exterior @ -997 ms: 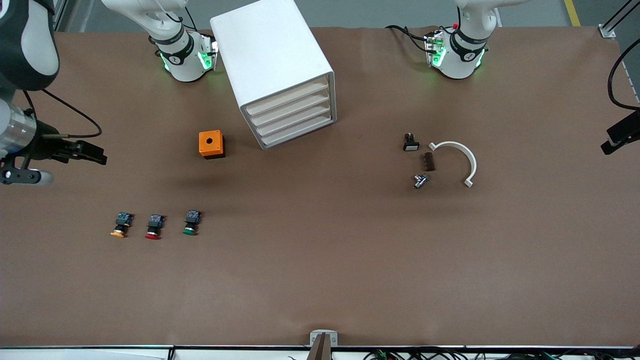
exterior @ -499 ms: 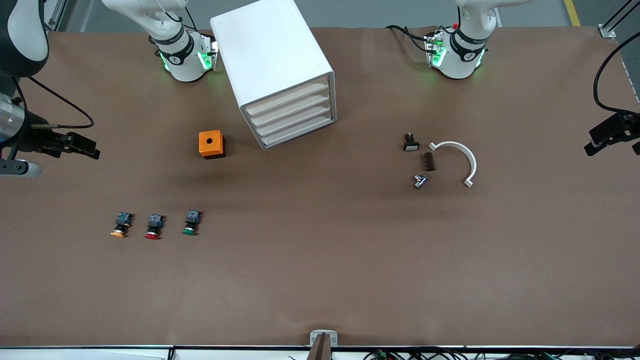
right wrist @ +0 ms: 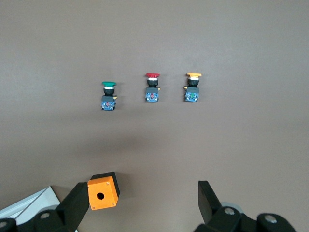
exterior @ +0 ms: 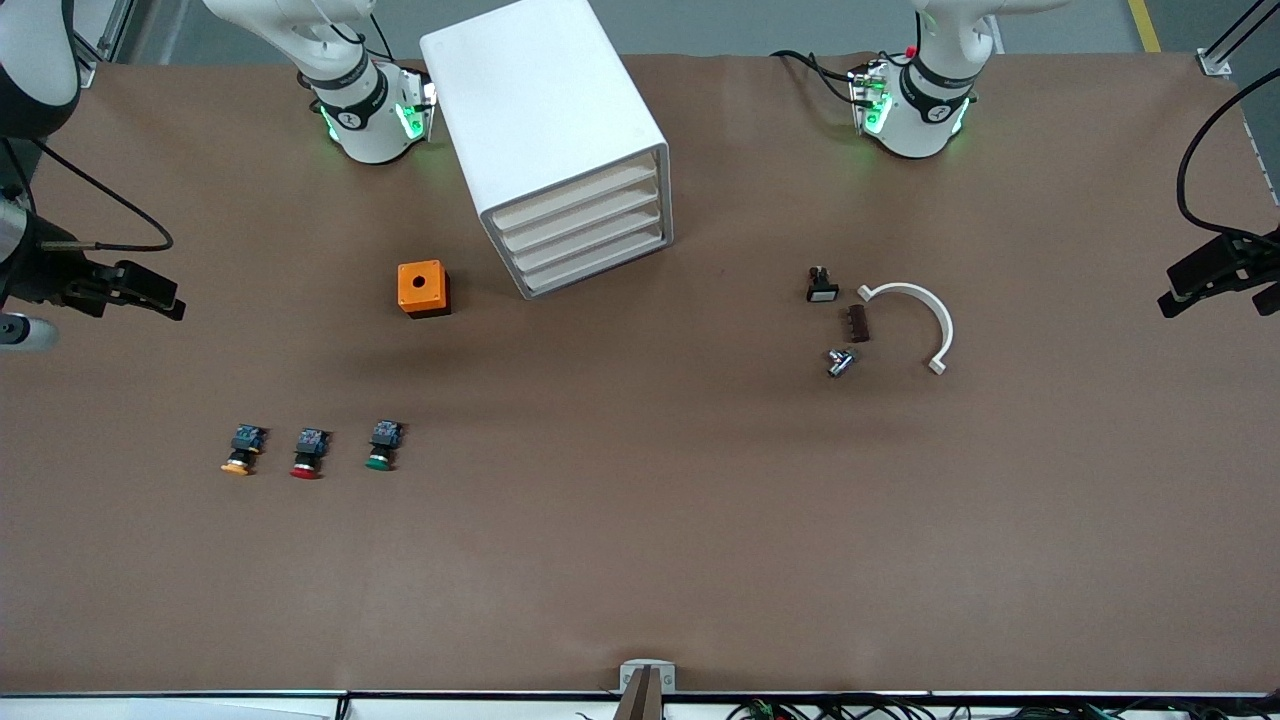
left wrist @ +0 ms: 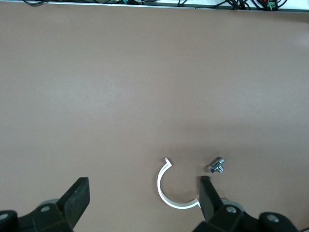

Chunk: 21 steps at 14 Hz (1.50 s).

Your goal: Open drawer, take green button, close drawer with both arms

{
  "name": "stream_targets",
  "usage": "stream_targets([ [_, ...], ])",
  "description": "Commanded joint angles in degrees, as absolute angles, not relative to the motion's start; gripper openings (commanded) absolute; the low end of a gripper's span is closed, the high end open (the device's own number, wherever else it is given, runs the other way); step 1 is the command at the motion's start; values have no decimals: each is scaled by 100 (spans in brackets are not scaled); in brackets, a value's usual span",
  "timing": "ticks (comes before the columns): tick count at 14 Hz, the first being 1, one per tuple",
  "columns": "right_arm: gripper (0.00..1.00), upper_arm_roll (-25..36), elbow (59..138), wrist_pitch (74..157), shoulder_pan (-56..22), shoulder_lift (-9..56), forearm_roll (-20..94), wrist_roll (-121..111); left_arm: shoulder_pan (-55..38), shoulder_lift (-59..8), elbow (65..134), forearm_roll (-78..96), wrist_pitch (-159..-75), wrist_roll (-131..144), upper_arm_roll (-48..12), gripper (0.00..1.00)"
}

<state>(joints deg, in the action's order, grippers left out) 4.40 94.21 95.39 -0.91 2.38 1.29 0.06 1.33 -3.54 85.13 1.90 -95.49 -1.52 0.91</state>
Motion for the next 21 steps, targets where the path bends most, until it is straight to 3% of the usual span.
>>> stream_targets([
  [1,100,387,8887,9221,-9,272,123,0,-26,-352,8473,105,-9483,-105,176,100],
  [8,100,361,8183,8018,79,220,150,26,88,-299,8438,141,-9448,-158,264,100],
  [21,100,378,8420,7822,79,-53,150,18,141,-246,8411,220,-9422,-167,237,100],
])
